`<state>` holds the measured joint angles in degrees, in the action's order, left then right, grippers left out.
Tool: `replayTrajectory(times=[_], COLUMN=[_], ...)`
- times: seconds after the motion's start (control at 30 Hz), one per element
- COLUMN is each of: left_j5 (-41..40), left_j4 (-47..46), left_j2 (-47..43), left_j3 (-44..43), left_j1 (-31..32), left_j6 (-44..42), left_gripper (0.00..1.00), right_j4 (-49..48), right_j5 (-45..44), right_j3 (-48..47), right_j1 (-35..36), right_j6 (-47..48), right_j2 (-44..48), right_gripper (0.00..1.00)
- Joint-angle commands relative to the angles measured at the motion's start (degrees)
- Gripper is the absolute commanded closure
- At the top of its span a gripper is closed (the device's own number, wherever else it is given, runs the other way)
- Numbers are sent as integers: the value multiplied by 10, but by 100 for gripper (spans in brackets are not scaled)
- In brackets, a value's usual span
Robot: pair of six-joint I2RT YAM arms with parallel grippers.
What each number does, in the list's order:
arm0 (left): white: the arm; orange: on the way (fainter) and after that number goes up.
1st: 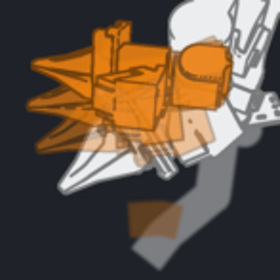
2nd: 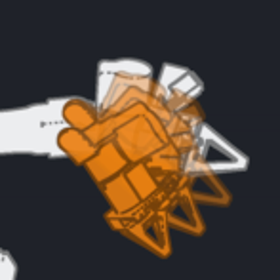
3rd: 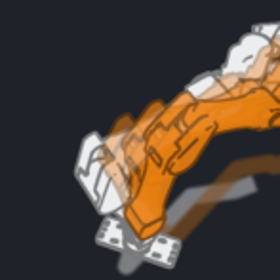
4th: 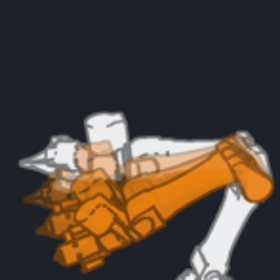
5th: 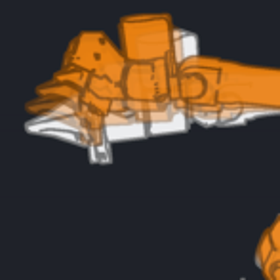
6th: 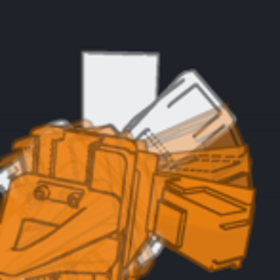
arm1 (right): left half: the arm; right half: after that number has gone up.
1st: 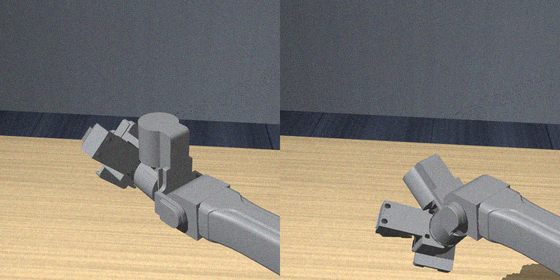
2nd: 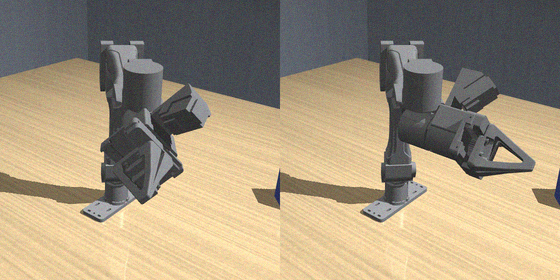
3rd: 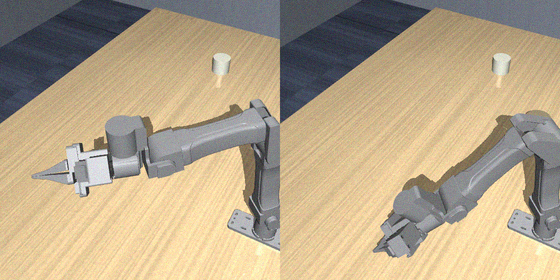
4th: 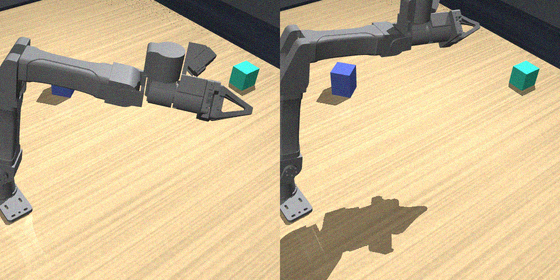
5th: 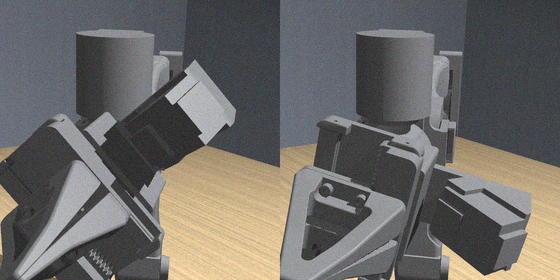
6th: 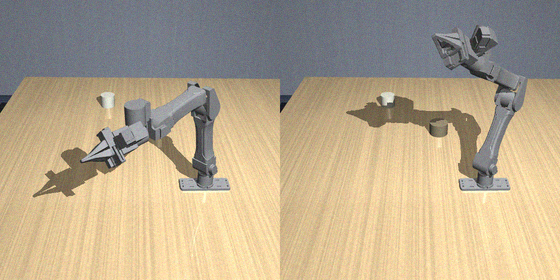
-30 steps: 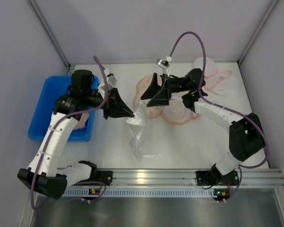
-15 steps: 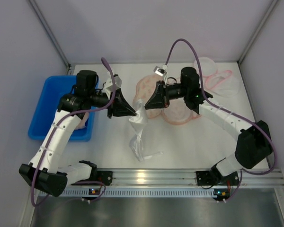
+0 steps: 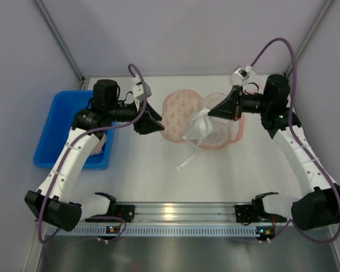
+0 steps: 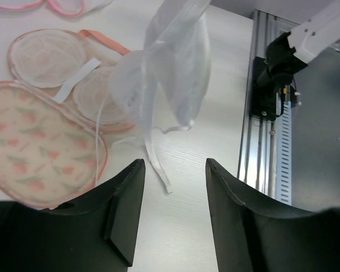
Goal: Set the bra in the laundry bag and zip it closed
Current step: Place the bra at the center of the board.
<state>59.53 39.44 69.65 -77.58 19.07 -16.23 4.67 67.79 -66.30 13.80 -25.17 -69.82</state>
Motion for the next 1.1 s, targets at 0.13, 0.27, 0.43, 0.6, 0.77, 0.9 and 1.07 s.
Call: replayTrajectory(times=[0.13, 0.27, 0.43, 0.6, 0.77, 0.9, 1.07], left_j5=[-118, -162, -251, -297, -299, -300, -277], left_j4=[-128, -149, -155, -149, -129, -129, -129], left_j2=[-9, -8, -9, -21, -38, -57, -69], left_j3=[-14, -13, -17, -10, 8, 41, 73], left_j1=[3, 2, -1, -21, -50, -82, -129], left_j6=[77, 104, 152, 202, 211, 219, 220], left_gripper=[43, 41, 32, 26, 26, 26, 26], right_j4=[178, 354, 434, 311, 213, 197, 139], right_j5=[65, 61, 13, -142, -244, -296, -332], right_j3=[-82, -139, -172, -78, -47, -93, -139], right_j1=[-155, -200, -199, -79, 91, 149, 248], right_j6=[65, 207, 273, 208, 183, 216, 221], right_j2=[57, 65, 66, 73, -12, -100, -222], right_gripper=[100, 100, 100, 100, 100, 100, 100])
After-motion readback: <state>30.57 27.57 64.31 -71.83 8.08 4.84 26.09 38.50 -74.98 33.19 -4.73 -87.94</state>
